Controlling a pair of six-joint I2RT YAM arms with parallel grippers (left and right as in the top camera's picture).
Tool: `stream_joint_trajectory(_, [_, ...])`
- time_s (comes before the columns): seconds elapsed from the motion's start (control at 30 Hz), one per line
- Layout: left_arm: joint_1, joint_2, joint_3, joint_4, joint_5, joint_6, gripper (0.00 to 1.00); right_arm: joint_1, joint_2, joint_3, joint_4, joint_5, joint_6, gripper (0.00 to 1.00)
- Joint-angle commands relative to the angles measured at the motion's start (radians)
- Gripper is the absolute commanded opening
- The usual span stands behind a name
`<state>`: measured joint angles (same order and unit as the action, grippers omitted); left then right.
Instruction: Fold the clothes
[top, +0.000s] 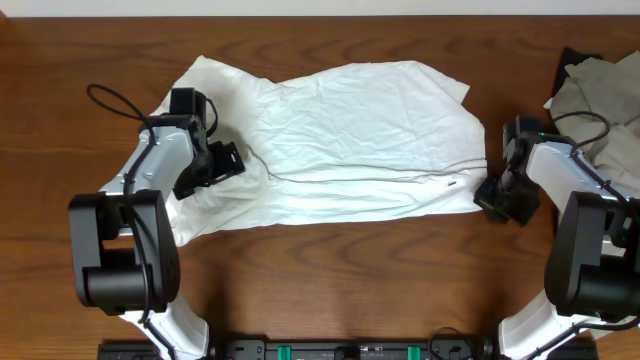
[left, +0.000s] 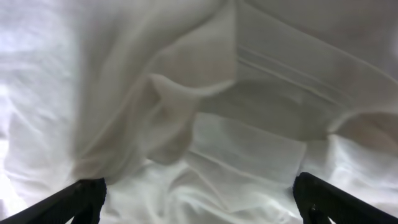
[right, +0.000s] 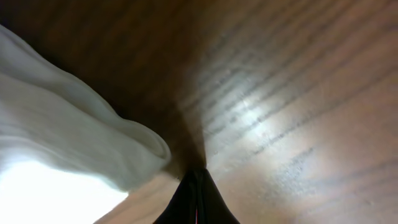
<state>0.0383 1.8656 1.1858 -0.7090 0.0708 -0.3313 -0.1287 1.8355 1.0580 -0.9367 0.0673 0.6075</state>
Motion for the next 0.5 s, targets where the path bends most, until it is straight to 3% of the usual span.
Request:
stream_joint_trajectory(0.0, [0.009,-0.042,0.030,-0.019,-0.019,0.020,0.98,-0.004,0.001,0.040,-0.033,0.041,0.028,0.01])
stream_joint_trajectory(0.3, [-0.002,-0.267,0.051,-0.068,-0.009,0.020,0.98,0.012,-0.166,0.156,-0.150,0.033,0.019,0.01])
stream_joint_trajectory(0.47, [-0.044,-0.330,0.049,-0.101,0.016,0.020,0.98,0.087,-0.270,0.159,-0.130,-0.073,-0.100,0.08])
